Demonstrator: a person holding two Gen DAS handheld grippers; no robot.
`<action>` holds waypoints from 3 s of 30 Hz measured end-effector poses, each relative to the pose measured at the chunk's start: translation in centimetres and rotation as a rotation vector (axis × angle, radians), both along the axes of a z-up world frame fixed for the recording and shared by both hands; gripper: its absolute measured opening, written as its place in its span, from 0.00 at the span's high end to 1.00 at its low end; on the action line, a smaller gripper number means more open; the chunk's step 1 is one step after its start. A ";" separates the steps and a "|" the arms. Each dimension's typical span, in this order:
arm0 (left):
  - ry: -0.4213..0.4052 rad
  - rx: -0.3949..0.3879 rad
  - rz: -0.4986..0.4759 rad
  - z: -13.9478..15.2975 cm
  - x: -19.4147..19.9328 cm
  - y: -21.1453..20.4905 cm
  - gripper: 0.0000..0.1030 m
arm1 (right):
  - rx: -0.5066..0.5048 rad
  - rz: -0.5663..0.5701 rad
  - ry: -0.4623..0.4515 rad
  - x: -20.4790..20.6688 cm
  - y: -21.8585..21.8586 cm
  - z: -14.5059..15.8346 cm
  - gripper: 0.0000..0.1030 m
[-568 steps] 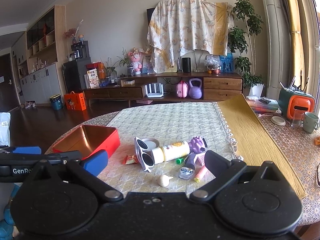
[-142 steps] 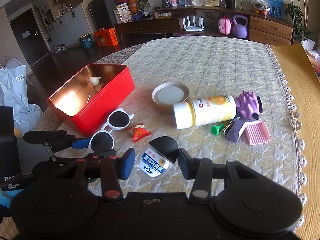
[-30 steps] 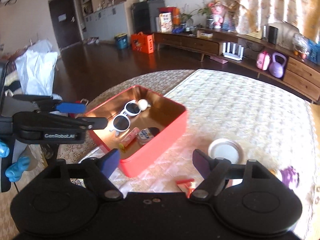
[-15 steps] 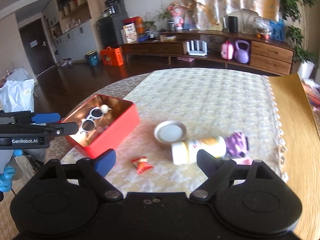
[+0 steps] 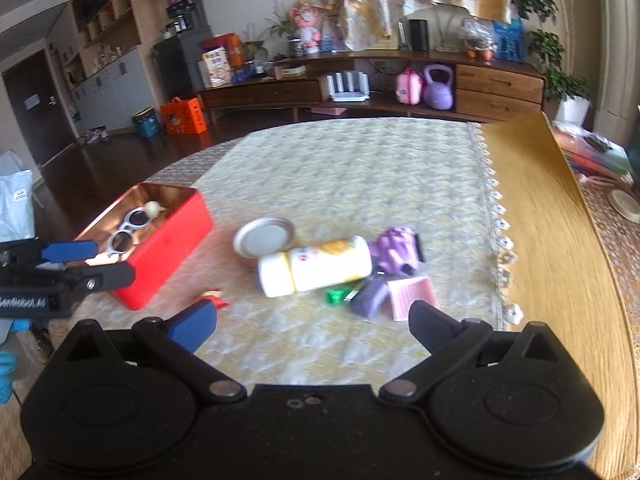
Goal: Organize rigid objects
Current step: 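Move both tools back toward the red candy and pink comb on the table, then grasp the red candy with the left tool while the right tool grasps the pink comb, then carry the candy and pink comb over the red tin with both tools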
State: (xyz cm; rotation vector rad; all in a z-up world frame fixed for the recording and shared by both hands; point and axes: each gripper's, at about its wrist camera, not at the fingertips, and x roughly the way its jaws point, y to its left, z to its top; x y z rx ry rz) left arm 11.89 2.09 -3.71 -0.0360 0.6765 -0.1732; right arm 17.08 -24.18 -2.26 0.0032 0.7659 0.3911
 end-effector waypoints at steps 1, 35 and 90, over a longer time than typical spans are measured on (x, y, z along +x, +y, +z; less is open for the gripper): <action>0.003 0.003 -0.006 -0.3 0.2 -0.4 0.16 | -0.007 -0.009 0.004 0.2 -0.3 -0.3 0.00; 0.168 0.110 -0.063 -9.9 6.7 -2.9 0.16 | -0.193 -0.040 0.111 9.1 -2.4 -8.7 0.25; 0.092 -0.004 0.021 -0.6 1.6 4.0 0.79 | -0.119 0.202 -0.071 0.2 8.7 2.0 0.60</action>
